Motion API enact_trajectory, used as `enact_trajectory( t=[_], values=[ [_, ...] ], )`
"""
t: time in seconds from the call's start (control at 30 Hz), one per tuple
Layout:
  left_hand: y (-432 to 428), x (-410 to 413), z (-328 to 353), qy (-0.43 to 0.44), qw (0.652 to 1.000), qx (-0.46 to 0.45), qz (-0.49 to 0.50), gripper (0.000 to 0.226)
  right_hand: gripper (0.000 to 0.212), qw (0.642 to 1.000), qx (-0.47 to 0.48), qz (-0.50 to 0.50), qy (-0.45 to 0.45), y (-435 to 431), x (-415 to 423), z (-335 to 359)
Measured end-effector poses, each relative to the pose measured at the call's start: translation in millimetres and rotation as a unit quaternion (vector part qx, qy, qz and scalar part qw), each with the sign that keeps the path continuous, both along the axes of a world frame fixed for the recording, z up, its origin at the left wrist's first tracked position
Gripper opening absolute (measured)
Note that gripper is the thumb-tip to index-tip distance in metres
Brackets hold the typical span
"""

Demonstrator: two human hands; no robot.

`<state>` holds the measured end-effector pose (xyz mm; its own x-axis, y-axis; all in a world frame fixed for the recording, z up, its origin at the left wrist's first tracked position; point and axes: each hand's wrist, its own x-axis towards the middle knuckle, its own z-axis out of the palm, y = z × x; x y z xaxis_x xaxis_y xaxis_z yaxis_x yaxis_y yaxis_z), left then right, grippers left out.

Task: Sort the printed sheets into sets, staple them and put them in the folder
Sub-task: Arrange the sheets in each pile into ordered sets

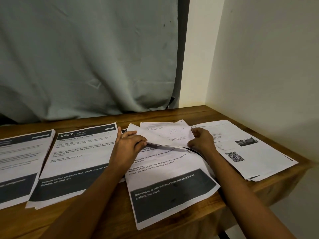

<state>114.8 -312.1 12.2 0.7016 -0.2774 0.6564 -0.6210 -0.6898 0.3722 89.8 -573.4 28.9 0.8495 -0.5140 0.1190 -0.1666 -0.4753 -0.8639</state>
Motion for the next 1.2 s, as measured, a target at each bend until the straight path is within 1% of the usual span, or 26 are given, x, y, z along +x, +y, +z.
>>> enact_trajectory(
  t=[0.07, 0.1, 0.2, 0.27, 0.3, 0.33, 0.43, 0.47, 0.53, 0.6, 0.67, 0.73, 0.77, 0.8, 0.83, 0.87, 0.93, 1.03, 1.13, 1.2],
  values=[
    [-0.3, -0.8, 0.6, 0.001, 1.0, 0.003, 0.002, 0.021, 0.059, 0.993, 0.111, 0.018, -0.028, -2.1, -0.2, 3.0],
    [-0.2, -1.4, 0.7, 0.001, 1.0, 0.003, 0.003, 0.021, 0.057, 0.989, 0.141, 0.016, -0.038, -4.1, 0.7, 2.8],
    [0.6, -1.8, 0.5, 0.0, 1.0, 0.001, -0.001, 0.021, 0.049, 0.983, 0.176, 0.007, -0.057, -7.6, -0.1, 4.2],
    [0.6, -1.8, 0.5, -0.002, 1.0, -0.001, -0.004, 0.02, 0.039, 0.978, 0.199, 0.019, -0.053, -10.9, 0.4, 6.8],
    [0.4, -2.3, 1.0, -0.002, 1.0, -0.002, -0.004, 0.02, 0.035, 0.978, 0.203, 0.025, -0.039, -13.0, 2.7, 8.5],
    [0.3, -2.9, 1.4, -0.001, 1.0, -0.002, -0.004, 0.021, 0.035, 0.979, 0.2, 0.022, -0.013, -15.6, 8.0, 10.2],
    [0.5, -2.4, 1.0, 0.002, 1.0, -0.002, -0.005, 0.021, 0.057, 0.988, 0.132, 0.005, 0.085, -24.3, 32.7, 18.4],
    [0.8, -1.6, 0.6, 0.003, 1.0, -0.002, -0.006, 0.021, 0.058, 0.989, 0.106, 0.008, 0.103, -23.7, 41.5, 24.1],
    [0.9, -0.1, -0.4, 0.002, 1.0, 0.001, -0.007, 0.02, 0.051, 0.991, 0.067, 0.023, 0.116, -17.0, 56.1, 34.3],
    [1.0, 0.9, -1.2, -0.002, 1.0, -0.002, -0.009, 0.019, 0.057, 0.992, 0.041, 0.034, 0.117, -11.7, 69.4, 37.0],
    [1.4, 1.2, -1.7, -0.001, 1.0, -0.012, -0.01, 0.018, 0.066, 0.994, 0.006, 0.023, 0.11, -8.5, 75.5, 31.8],
    [2.0, 2.2, -2.5, 0.0, 1.0, -0.022, -0.018, 0.018, 0.065, 0.993, -0.018, 0.011, 0.113, -9.5, 78.0, 24.3],
    [2.2, 3.0, -2.7, 0.001, 0.999, -0.025, -0.022, 0.018, 0.059, 0.993, -0.017, 0.006, 0.115, -10.7, 77.9, 21.3],
    [2.1, 3.5, -2.6, 0.003, 0.999, -0.025, -0.022, 0.018, 0.048, 0.994, -0.012, 0.005, 0.107, -12.6, 77.9, 18.7],
    [1.8, 3.7, -2.4, 0.005, 0.999, -0.024, -0.02, 0.019, 0.036, 0.996, -0.006, 0.003, 0.091, -15.0, 78.3, 15.3],
    [1.5, 4.1, -2.4, 0.006, 1.0, -0.022, -0.019, 0.019, 0.03, 0.997, 0.005, 0.006, 0.074, -17.5, 79.2, 12.2],
    [1.2, 4.0, -2.4, 0.004, 1.0, -0.023, -0.02, 0.019, 0.03, 0.998, 0.031, 0.013, 0.051, -19.9, 78.2, 8.1],
    [2.1, 4.2, -2.9, 0.007, 0.999, -0.026, -0.022, 0.018, 0.04, 0.997, 0.074, 0.019, 0.032, -24.7, 80.0, 2.9],
    [2.2, 3.0, -1.7, 0.011, 0.999, -0.029, -0.021, 0.018, 0.035, 0.993, 0.106, 0.044, 0.003, -30.5, 79.6, -0.6],
    [2.3, 2.1, -1.2, 0.015, 0.999, -0.025, -0.02, 0.019, 0.031, 0.988, 0.13, 0.071, -0.032, -21.9, 64.8, 7.8]
  ],
)
